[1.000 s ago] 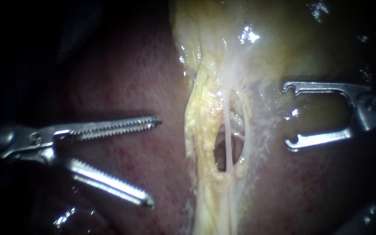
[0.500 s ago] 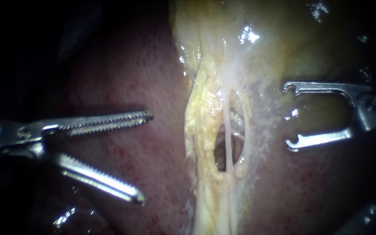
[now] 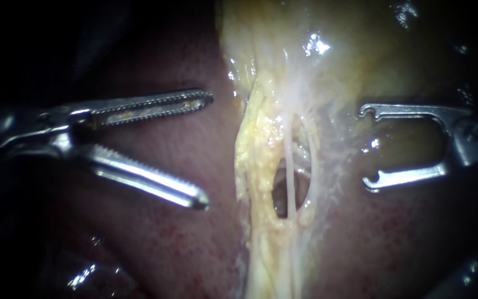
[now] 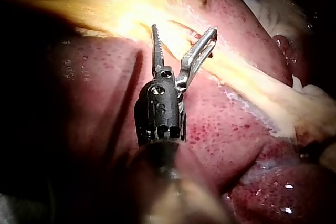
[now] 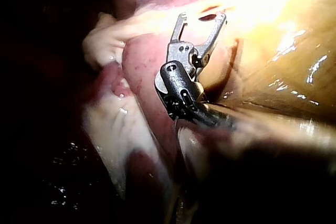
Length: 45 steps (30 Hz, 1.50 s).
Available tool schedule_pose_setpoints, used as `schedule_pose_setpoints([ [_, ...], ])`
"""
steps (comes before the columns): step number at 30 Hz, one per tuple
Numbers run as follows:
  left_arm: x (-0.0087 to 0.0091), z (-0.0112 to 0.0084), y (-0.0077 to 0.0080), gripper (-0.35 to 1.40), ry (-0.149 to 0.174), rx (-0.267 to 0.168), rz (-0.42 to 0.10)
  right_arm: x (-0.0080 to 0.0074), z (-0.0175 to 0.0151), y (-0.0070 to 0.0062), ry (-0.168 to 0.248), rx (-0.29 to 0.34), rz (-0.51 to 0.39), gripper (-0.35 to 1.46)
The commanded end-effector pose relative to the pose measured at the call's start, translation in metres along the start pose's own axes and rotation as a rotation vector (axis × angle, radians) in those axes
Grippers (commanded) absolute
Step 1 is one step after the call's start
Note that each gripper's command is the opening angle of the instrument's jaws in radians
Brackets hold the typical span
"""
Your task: Grabbing gallbladder
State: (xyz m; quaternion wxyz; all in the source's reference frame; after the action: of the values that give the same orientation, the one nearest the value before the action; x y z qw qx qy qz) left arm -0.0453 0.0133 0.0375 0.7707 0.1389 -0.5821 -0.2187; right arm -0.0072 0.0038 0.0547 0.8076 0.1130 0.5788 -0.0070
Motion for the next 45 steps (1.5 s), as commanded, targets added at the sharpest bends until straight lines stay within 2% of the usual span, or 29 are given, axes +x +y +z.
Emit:
schedule_pose_setpoints([
  [1,0.0001,0.0002,0.0002,0.64,0.001,-0.007,0.0,0.0,0.0,0.0,0.0,0.0,0.0,0.6],
  [6,0.0005,0.0015,0.0014,0.51,-0.001,-0.023,-0.001,0.0,0.0,0.0,0.0,0.0,0.0,0.6],
  [13,0.0016,0.003,0.0033,0.44,0.001,-0.033,0.006,0.0,-0.0001,0.0,0.0,0.0,0.0,0.6],
  [20,0.003,0.004,0.0044,0.37,0.023,-0.037,0.005,-0.0001,-0.0001,0.0,0.0,-0.001,0.0,0.6],
  [24,0.0037,0.004,0.0049,0.26,0.029,-0.044,-0.005,-0.0001,-0.0001,0.0,0.0,-0.001,0.0,0.6],
  [26,0.0039,0.004,0.0052,0.19,0.03,-0.047,-0.01,-0.0001,-0.0001,0.0,0.0,-0.001,0.0,0.6],
  [28,0.0042,0.004,0.0053,0.04,0.033,-0.047,-0.009,-0.0001,-0.0001,0.0,0.0,-0.001,0.0,0.6],
  [30,0.0044,0.0039,0.0054,-0.16,0.033,-0.047,-0.014,-0.0001,-0.0001,0.0,0.0,-0.001,0.0,0.6],
  [31,0.0045,0.0039,0.0054,-0.35,0.036,-0.047,-0.014,-0.0001,-0.0001,0.0,0.0,-0.002,0.0,0.6],
  [35,0.0047,0.0037,0.0056,-0.35,0.044,-0.05,-0.032,-0.0001,-0.0001,0.0,0.0,-0.002,0.0,0.6],
  [45,0.0049,0.0034,0.0057,-0.35,0.047,-0.053,-0.037,-0.0001,-0.0001,0.0,0.0,-0.002,0.001,0.6],
])
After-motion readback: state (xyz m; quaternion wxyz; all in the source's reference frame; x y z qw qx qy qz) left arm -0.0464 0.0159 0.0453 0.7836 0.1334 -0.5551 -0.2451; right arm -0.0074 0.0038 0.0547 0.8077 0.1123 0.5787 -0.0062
